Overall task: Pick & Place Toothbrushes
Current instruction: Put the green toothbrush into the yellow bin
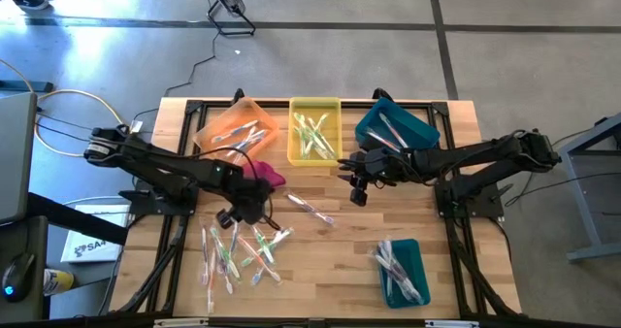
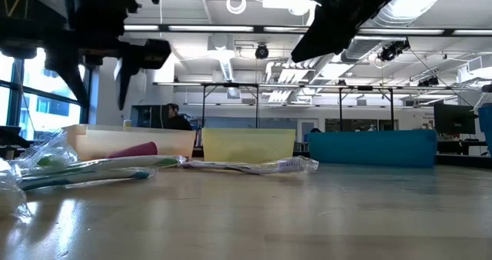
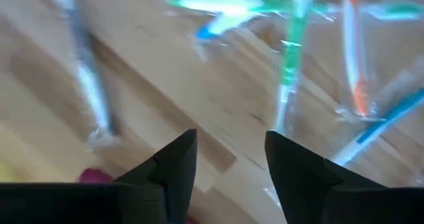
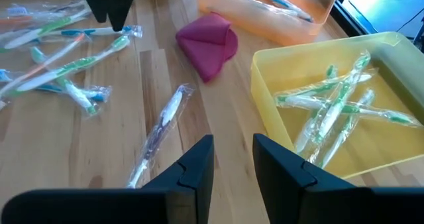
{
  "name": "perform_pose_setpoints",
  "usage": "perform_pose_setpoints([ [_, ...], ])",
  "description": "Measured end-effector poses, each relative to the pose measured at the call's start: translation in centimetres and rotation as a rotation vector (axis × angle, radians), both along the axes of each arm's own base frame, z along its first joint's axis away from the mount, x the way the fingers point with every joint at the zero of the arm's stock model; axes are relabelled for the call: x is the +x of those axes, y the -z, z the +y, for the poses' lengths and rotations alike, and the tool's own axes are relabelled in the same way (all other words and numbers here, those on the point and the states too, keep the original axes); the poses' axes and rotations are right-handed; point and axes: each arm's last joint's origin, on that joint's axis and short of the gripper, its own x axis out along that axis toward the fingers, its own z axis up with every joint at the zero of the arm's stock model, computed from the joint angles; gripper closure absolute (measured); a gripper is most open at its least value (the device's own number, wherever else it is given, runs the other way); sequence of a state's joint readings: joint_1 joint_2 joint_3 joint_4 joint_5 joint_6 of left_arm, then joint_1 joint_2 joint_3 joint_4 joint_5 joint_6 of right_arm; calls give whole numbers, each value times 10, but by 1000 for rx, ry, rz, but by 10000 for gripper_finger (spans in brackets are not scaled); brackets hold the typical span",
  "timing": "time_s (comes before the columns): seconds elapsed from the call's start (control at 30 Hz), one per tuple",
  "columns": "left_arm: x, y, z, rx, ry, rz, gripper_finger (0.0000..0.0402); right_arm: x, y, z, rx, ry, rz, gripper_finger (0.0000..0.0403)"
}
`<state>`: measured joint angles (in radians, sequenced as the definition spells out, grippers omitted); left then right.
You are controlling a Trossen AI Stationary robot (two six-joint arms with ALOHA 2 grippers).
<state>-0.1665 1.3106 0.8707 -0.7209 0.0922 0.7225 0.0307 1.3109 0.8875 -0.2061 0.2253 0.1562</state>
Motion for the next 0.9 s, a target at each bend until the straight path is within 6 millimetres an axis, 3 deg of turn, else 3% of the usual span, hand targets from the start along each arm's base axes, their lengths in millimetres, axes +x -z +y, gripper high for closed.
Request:
perform_pose_setpoints([
  [0.6, 12, 32, -24, -36, 121, 121, 226, 0, 2, 0, -3, -2, 16, 306],
  [0.9, 18, 51, -31, -45, 85, 177, 226, 0, 3, 0, -2, -2, 20, 306],
])
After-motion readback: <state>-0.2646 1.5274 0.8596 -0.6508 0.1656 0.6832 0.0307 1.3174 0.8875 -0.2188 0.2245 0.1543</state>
